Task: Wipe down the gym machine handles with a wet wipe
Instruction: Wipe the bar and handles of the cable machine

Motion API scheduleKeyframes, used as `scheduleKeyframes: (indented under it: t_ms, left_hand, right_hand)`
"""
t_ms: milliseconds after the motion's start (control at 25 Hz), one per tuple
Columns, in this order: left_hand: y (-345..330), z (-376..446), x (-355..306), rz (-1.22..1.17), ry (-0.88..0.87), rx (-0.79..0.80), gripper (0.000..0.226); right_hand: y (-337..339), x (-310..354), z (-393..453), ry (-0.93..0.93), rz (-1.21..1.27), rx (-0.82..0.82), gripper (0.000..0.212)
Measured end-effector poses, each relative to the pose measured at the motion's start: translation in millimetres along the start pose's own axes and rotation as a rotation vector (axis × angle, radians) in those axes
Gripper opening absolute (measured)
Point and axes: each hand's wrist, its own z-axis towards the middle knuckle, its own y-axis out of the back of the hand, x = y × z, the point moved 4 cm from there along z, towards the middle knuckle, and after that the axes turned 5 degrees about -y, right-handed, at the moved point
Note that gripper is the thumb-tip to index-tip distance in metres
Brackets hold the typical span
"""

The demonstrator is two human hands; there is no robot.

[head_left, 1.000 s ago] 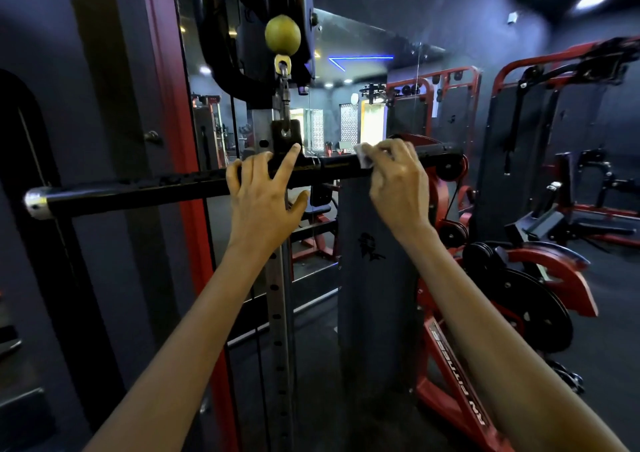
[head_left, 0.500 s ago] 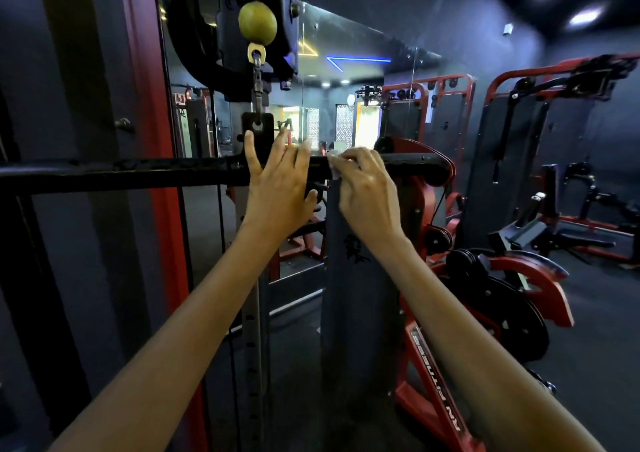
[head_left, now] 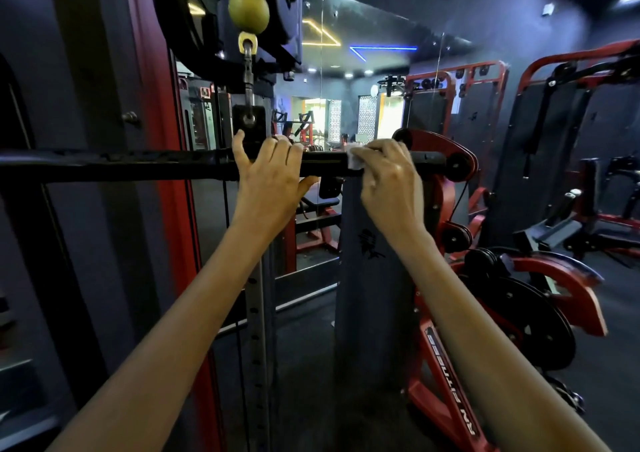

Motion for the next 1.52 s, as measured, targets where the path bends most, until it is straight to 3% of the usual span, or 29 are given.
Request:
scheduleKeyframes:
  t_ms: [160,320,400,520,600,840,1040,1160,1320,1520]
  left_hand:
    - [3.5,-1.1,-0.7,-0.005,0.001,-0.067,0.048]
    - [1.8,-3.3,-1.5,-0.008,0.001,-0.115,0.05]
    - [1.0,-4.8,-1.2,-0.021,-0.005,-0.135,0.052]
    - [-0.1,-5.9,-1.9,-0.034,-0.009,-0.152,0.051]
    - [-0.9,-6.0,-3.1,-0.033,-0.006,-0.158,0.05]
    - [-4.1,-6.4,-1.3,0.005,0.001,-0.153,0.051]
    - [-1.8,-7.7,-2.1,-0.049,-0.001,-0.144,0.053]
    - [-1.9,-6.2,-4.1,-0.058,0.022,-0.122,0.052]
    - [-0.8,-6.0,-4.4,-0.043,0.019,-0.137,0.049]
    - [-0.4,-7.0,-5.0,-0.064,0.022,-0.104,0.054]
  right_hand:
    - [6.4,-11.0,4.9,-0.171,0.039,-0.046,0.02]
    - [-8.5,15.9,-4.9,0.004,0.113,0.068,0.023]
    - [-2.4,7.5,-4.2,0.017,0.063,0.047,0.025]
    - [15.3,-18.7,6.4,-0.144,0.016,-0.065,0.023]
    - [13.3,-21.5,9.8,-0.216,0.013,-0.057,0.023]
    - [-7.2,25.2,-6.7,0.104,0.076,0.108,0.024]
    - [22.5,-15.3,-8.8,-0.081,-0.041,-0.097,0.025]
    - [10.1,1.0,-2.0,-0.103,0.01,-0.037,0.019]
    - [-9.4,33.0,-5.8,0.064,0.075,0.091,0.024]
    - [21.6,-16.0,-11.6,-0.077,-0.009,-0.042,0.024]
